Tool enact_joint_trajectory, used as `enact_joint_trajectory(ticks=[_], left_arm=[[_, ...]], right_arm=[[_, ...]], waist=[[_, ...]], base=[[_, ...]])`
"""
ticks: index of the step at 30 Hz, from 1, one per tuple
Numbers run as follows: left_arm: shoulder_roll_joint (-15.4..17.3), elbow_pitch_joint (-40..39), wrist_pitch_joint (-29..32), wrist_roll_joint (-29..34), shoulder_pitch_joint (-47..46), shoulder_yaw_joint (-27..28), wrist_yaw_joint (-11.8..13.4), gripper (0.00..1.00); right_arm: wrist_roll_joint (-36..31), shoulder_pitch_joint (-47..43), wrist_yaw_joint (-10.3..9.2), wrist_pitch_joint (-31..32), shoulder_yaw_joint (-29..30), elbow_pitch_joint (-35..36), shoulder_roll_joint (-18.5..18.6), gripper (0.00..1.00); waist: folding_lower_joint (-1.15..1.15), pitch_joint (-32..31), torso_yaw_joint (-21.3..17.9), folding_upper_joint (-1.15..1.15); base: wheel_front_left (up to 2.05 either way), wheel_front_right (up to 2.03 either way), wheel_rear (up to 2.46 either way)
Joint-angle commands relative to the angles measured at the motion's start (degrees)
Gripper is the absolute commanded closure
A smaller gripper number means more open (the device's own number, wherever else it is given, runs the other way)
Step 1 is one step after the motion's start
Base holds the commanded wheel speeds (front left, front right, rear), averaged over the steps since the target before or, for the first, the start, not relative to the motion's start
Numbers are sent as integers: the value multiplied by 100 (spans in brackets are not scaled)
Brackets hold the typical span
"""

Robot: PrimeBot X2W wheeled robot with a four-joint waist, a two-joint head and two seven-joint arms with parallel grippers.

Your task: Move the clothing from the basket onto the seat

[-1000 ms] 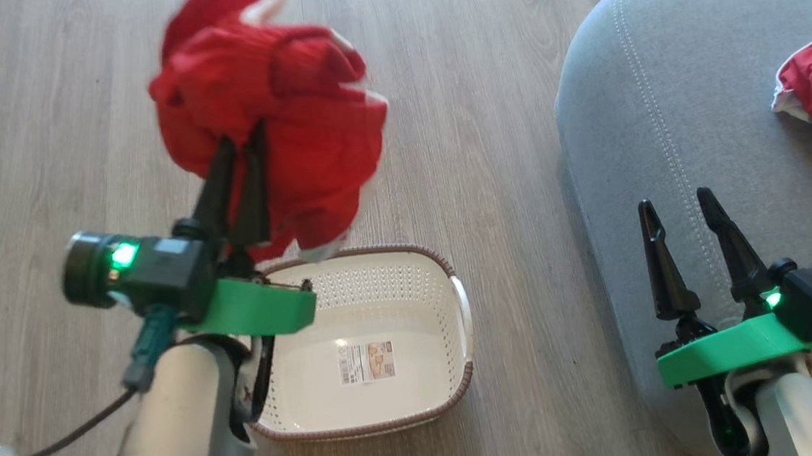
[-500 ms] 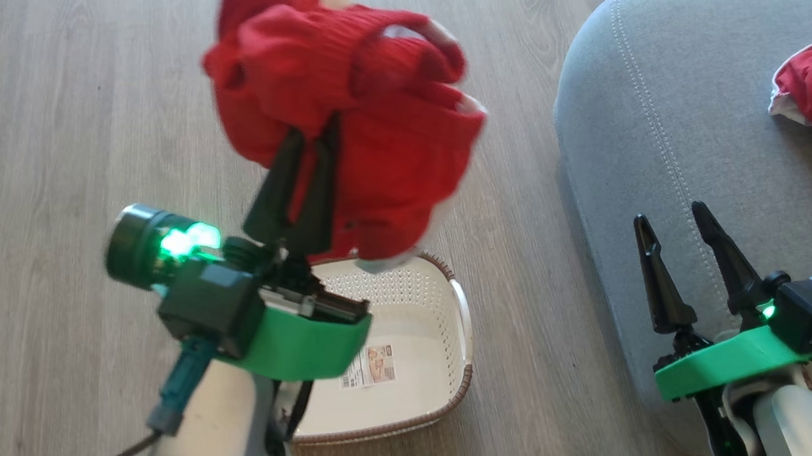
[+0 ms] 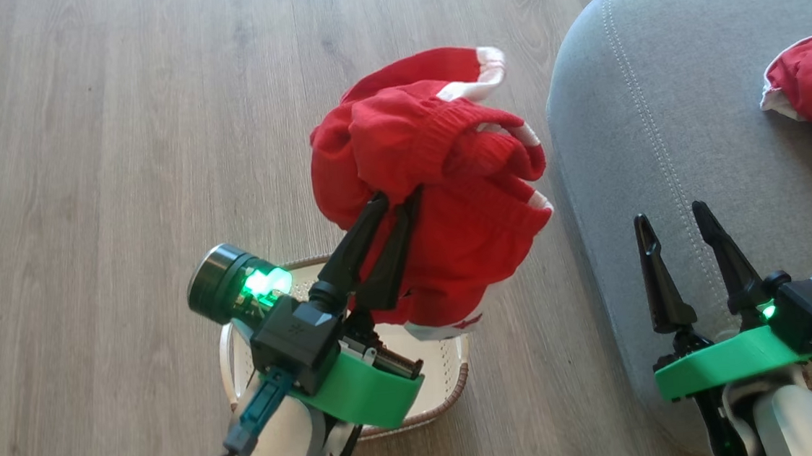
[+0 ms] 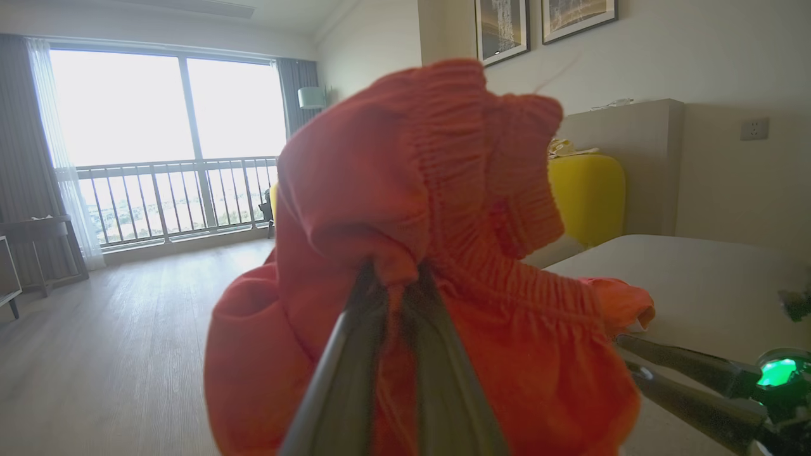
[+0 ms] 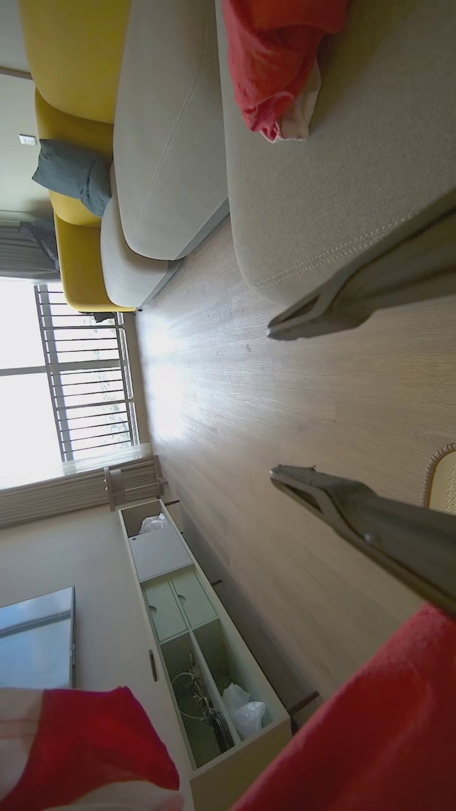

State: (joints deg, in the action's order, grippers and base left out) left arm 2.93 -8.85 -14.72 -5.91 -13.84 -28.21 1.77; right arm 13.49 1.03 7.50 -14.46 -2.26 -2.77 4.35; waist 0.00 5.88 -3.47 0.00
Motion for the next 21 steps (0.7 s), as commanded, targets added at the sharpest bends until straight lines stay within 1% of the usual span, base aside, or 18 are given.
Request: enact_joint_trajectory(ticks=[1, 5, 7, 11, 14, 18, 21], left_arm=[[-5, -206, -28, -21, -225, 137, 45, 100], [-5, -210, -28, -24, -276, 150, 79, 100], [-5, -225, -28, -27, -300, 168, 115, 100], [-5, -240, -28, -38, -343, 218, 158, 100], [-5, -230, -28, -23, -382, 269, 148, 100], [-5, -208, -28, 49, -416, 326, 142, 100], [-5, -197, -28, 67, -424, 336, 135, 100]], right_arm=[[-25, 99, -1, -54, -114, 210, 53, 0], [110, 109, -1, -54, -66, 270, 20, 0], [226, 108, -1, -54, -130, 347, 14, 0], [393, 71, -1, -54, -742, 561, 265, 0], [592, 53, -1, -54, -1324, 826, 595, 0], [827, 59, -1, -54, -1947, 1140, 953, 0], [804, 161, -1, -54, -2369, 1223, 1224, 0]], waist=[[0, 3, 6, 0], [0, 9, 2, 0], [0, 16, -6, 0], [0, 49, -31, 0], [0, 68, -46, 0], [0, 104, -65, 0], [0, 120, -74, 0]], base=[[0, 0, 0], [0, 0, 0], [0, 0, 0], [0, 0, 0], [0, 0, 0], [0, 0, 0], [0, 0, 0]])
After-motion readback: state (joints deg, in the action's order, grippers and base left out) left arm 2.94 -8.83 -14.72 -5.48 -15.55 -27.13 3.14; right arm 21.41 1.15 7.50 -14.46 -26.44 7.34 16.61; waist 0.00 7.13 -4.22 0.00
